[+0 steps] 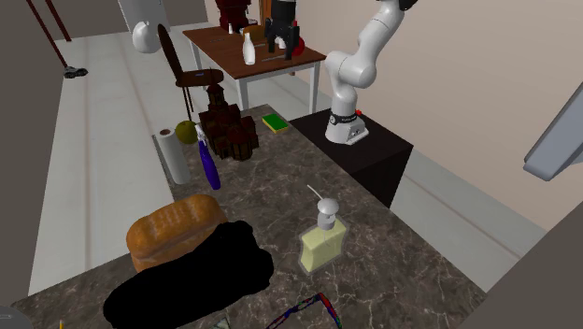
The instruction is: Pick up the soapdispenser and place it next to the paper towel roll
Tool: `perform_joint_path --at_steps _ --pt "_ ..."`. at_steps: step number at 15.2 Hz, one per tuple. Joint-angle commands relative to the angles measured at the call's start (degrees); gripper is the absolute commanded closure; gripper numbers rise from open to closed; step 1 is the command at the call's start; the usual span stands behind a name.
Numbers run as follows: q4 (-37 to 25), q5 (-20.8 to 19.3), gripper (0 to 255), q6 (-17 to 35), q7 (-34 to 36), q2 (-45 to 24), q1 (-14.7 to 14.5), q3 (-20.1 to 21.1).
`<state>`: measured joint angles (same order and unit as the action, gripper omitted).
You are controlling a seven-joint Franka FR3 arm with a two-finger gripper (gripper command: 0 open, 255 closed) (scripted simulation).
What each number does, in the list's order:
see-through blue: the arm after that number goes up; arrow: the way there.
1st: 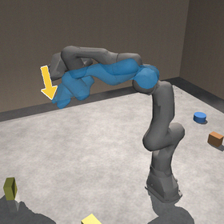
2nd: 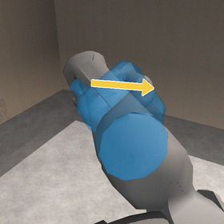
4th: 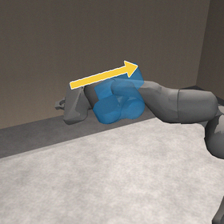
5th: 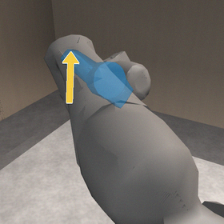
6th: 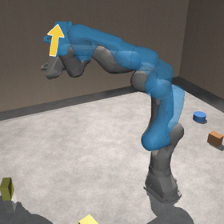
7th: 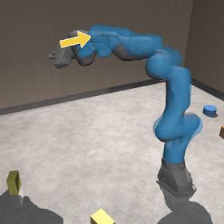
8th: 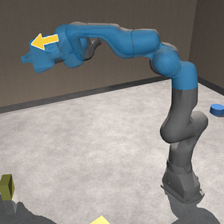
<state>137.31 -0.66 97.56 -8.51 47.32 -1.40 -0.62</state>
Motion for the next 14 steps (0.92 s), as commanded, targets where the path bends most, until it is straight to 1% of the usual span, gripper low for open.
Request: perform_joint_path --at_steps 1,7,14 --pt "0.0 0.0 0 0.0 0.0 0.0 0.0 0.0" --pt "3.69 4.11 0 6.3 8.74 -1.47 -2.28 7.93" --pt "4.39 7.69 0 14.4 19.09 -7.35 -4.24 17.68"
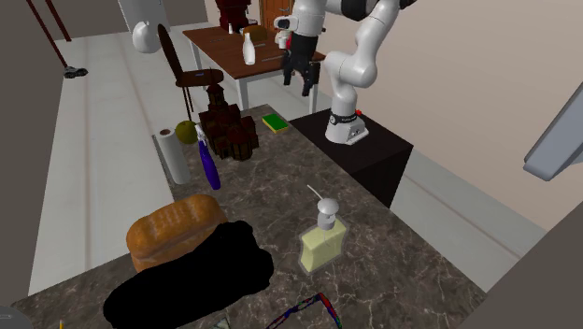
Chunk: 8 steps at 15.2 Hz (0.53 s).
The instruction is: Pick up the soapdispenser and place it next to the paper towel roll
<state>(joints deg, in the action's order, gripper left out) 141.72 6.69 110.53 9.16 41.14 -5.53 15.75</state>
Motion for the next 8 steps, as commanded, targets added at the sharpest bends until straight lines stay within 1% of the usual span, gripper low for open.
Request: perform_joint_path --at_steps 1,5,8 --pt "-0.24 0.64 0 2.6 2.94 -2.35 -0.23 2.74" --pt "-1.96 1.0 0 7.22 9.24 -7.84 -0.2 8.64" --pt "-4.09 0.16 0 10.46 14.34 -12.71 0.5 13.28"
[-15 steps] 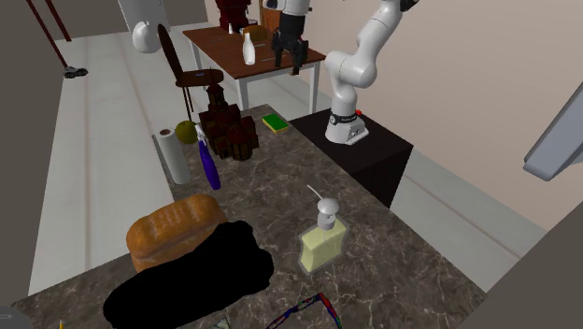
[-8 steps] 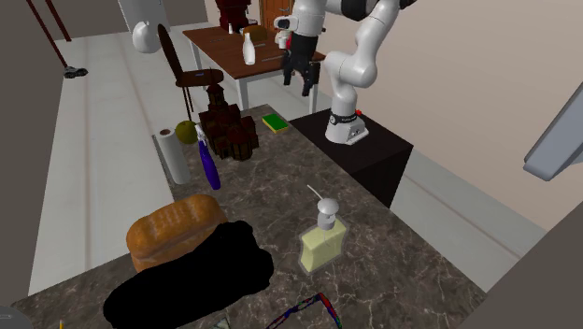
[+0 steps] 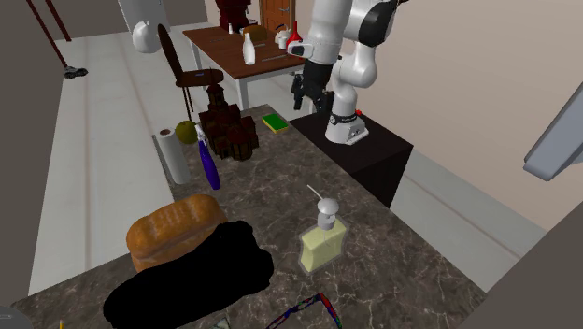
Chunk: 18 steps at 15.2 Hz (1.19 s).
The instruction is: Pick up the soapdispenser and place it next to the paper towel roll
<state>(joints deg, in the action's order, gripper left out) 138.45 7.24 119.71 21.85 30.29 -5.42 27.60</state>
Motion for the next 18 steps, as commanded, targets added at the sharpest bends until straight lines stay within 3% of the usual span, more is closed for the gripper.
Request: perform_joint_path --at_steps 1,7,12,15,18 --pt "-1.68 -0.95 0 2.29 3.46 -3.63 0.75 3.03" --pt "-8.56 -8.32 0 7.15 16.28 -15.98 4.11 13.05" --pt "-16.82 -21.9 0 7.92 30.75 -29.94 5.92 20.35" --pt "-23.1 -31.84 0 6.0 39.65 -39.61 3.11 21.24" --pt "-30.16 -39.57 0 3.24 46.12 -48.36 -2.51 19.23"
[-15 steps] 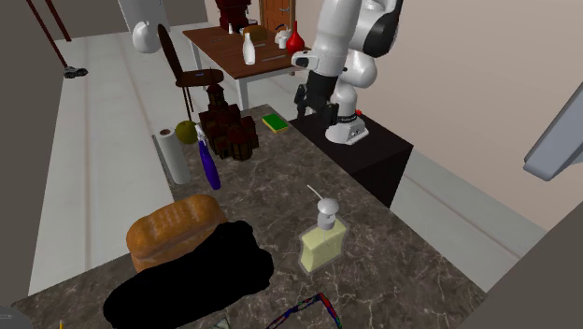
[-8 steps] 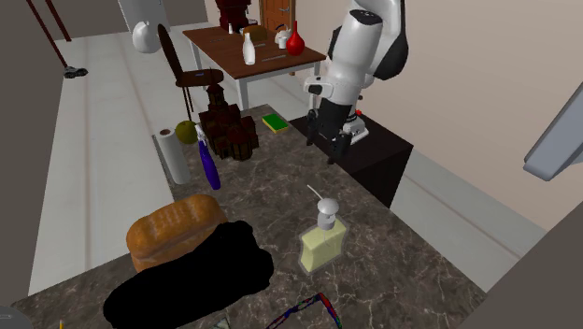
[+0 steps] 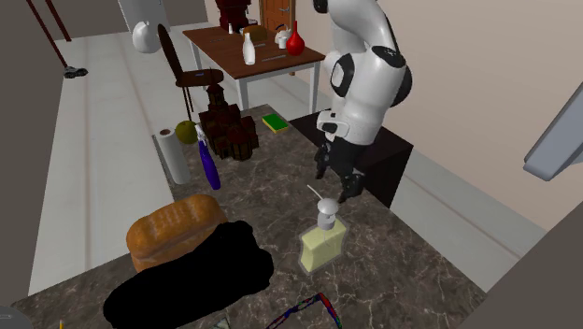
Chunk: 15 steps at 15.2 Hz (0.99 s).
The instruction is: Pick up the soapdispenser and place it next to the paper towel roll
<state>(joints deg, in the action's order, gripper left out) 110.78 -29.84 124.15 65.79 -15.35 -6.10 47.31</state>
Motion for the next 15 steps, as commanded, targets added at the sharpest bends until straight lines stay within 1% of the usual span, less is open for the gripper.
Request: perform_joint_path --at_steps 1,3,5,12,15 --pt "-5.0 -4.52 0 -2.15 3.79 -5.39 -3.87 -1.37" --pt "-10.27 -7.97 0 -4.1 6.36 -10.52 -7.92 -3.15" --pt "-15.35 -10.44 0 -5.84 7.99 -14.93 -11.6 -4.84" --pt "-14.78 -13.0 0 -2.75 9.28 -17.97 -12.19 -6.75" --pt "-14.76 -13.21 0 -2.51 9.38 -18.24 -12.25 -6.91"
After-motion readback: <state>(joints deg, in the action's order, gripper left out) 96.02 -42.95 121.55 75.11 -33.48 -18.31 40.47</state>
